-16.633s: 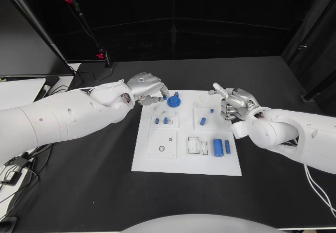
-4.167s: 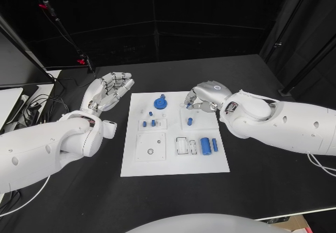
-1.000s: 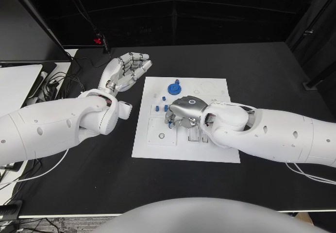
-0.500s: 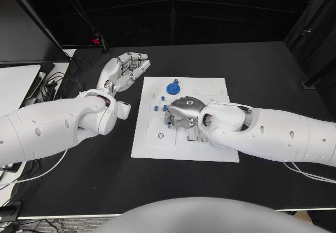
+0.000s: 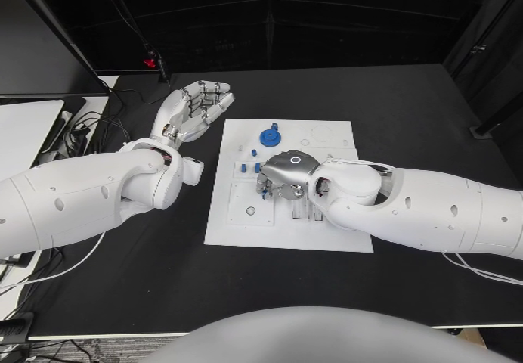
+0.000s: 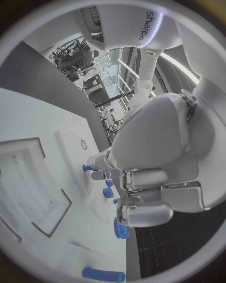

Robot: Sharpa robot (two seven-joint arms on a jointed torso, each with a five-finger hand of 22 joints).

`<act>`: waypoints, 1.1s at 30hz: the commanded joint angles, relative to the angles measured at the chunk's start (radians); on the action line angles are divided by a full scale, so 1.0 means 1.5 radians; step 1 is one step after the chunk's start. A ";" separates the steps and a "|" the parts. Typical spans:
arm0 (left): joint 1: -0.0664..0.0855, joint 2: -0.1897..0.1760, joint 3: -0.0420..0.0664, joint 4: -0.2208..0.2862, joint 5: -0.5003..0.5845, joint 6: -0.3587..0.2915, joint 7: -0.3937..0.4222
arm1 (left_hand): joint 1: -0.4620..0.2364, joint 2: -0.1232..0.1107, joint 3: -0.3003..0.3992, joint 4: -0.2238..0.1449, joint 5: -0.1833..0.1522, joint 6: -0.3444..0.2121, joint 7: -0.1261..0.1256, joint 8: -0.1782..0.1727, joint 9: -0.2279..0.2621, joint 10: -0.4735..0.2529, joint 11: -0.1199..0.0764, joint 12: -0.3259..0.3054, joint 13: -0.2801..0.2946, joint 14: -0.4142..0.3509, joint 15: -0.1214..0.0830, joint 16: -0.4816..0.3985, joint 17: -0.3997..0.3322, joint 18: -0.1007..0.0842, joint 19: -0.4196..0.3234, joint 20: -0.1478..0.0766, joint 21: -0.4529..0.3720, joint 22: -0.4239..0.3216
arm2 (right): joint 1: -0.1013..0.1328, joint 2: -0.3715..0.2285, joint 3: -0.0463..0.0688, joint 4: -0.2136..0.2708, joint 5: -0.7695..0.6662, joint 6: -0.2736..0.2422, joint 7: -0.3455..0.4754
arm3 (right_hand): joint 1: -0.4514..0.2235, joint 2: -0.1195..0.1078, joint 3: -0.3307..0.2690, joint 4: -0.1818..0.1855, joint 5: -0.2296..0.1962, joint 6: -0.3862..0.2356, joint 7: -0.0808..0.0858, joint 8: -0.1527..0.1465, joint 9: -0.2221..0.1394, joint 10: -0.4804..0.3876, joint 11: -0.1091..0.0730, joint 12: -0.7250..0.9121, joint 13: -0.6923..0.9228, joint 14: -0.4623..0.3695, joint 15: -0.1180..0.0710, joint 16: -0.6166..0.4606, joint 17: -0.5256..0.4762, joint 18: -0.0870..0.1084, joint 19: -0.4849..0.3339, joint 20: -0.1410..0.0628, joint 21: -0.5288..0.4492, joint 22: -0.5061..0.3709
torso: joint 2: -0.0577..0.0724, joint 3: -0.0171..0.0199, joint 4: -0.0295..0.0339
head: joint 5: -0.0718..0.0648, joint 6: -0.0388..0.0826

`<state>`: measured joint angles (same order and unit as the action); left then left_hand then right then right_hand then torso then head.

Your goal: Assemble the parts on the task board

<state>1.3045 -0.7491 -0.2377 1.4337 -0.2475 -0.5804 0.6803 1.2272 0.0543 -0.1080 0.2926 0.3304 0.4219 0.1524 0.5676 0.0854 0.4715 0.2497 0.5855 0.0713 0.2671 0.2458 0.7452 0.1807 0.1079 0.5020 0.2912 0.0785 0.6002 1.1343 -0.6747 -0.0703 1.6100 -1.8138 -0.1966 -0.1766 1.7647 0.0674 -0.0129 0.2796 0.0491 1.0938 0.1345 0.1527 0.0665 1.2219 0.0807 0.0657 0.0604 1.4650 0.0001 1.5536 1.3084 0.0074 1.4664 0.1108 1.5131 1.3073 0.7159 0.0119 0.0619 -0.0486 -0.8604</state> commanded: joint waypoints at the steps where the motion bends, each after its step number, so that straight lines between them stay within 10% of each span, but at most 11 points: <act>1: 0.001 0.001 0.001 0.001 0.001 0.003 0.065 | 0.001 0.007 -0.004 -0.001 0.003 -0.006 0.091 0.003 -0.001 -0.004 0.000 0.002 -0.001 -0.002 -0.001 0.003 -0.001 -0.002 0.006 -0.001 0.002 -0.001 | 0.000 0.001 0.000 0.002 -0.009 0.012 -0.004 | 0.003 -0.006 0.004 0.000 0.002 0.001 0.005 -0.003 0.001 -0.004 0.001 -0.004 -0.001 0.064 0.006 -0.002 0.143 0.007 0.042 0.003 -0.003 0.153 | 0.000 0.0003 0.0007 | -0.001 -0.001; 23: 0.000 0.001 0.001 0.000 0.001 0.004 0.065 | 0.002 0.009 -0.004 -0.001 0.004 -0.006 0.091 0.004 -0.001 -0.005 0.000 0.003 -0.001 -0.002 -0.001 0.005 -0.002 -0.002 0.006 -0.001 0.002 -0.001 | 0.000 0.002 0.000 0.005 -0.009 0.025 -0.007 | -0.033 -0.042 -0.001 0.006 0.000 -0.029 -0.002 -0.032 -0.001 -0.058 0.014 -0.004 -0.001 0.059 0.016 -0.011 0.123 0.014 0.026 0.011 -0.028 0.141 | 0.000 0.0002 0.0004 | -0.002 -0.001; 33: 0.000 0.001 0.001 0.000 0.001 0.005 0.064 | 0.002 0.009 -0.004 -0.001 0.004 -0.006 0.091 0.004 -0.001 -0.005 0.000 0.003 -0.001 -0.002 -0.001 0.005 -0.002 -0.002 0.006 -0.001 0.002 -0.001 | -0.001 0.000 0.000 0.005 -0.009 -0.021 -0.003 | -0.090 -0.065 -0.020 0.005 -0.001 -0.064 -0.007 -0.055 0.000 -0.083 0.019 -0.001 0.001 0.046 0.020 -0.036 0.073 0.020 0.015 0.017 -0.049 0.130 | 0.000 0.0000 0.0003 | -0.003 -0.001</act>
<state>1.3035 -0.7479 -0.2377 1.4322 -0.2474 -0.5800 0.6803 1.2312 0.0583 -0.1080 0.2926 0.3303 0.4184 0.1559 0.5675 0.0840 0.4714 0.2497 0.5855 0.0704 0.2671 0.2458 0.7452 0.1782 0.1079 0.5020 0.2912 0.0785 0.5995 1.1312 -0.6740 -0.0711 1.6156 -1.8207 -0.1836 -0.1836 1.6347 -0.0308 -0.0373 0.2869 0.0492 1.0061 0.1259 0.0745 0.0652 1.1039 0.1124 0.0607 0.0618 1.4686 0.0252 1.5001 1.3082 0.0233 1.4634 0.1292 1.4428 1.3073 0.7160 0.0119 0.0625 -0.0521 -0.8618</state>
